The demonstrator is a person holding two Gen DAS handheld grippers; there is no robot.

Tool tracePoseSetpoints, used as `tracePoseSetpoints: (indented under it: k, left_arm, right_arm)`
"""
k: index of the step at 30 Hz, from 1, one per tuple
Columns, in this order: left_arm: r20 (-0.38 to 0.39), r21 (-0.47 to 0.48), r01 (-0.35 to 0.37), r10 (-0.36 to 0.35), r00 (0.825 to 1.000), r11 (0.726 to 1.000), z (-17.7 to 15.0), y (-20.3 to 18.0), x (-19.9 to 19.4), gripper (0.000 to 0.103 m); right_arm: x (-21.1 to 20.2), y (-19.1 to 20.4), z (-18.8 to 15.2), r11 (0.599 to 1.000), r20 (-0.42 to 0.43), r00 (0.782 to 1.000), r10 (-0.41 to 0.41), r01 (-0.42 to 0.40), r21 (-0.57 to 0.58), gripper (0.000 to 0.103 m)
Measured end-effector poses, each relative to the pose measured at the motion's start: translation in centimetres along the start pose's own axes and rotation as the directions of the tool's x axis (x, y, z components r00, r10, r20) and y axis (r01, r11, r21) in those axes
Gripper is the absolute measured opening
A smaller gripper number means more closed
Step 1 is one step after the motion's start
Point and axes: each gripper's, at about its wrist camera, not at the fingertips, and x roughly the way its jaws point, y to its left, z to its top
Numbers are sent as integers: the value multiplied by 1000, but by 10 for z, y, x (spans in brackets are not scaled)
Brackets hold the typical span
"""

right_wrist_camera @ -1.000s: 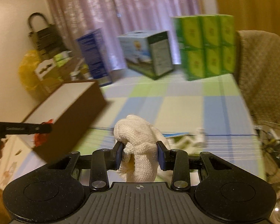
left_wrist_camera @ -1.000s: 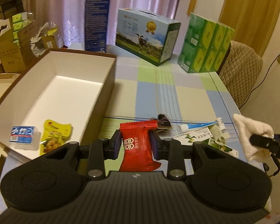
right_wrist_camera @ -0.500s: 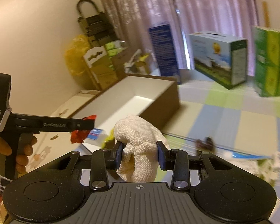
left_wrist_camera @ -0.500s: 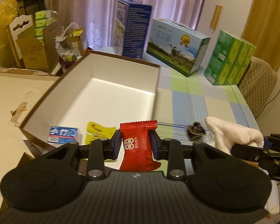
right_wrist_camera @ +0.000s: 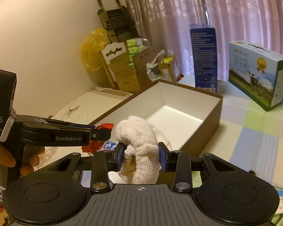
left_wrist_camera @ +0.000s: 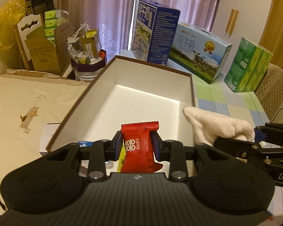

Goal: Organize objects
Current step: 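Carry the red packet and white towel over the box with both tools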

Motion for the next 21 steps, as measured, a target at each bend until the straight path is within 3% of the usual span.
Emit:
tracePoseSetpoints:
  k: [21]
  left_arm:
    - [-82,53,-11,16,996,999,29,42,77,28]
  right_arm:
    - [100,1,21,995,-106,990,-92,87,-47,34]
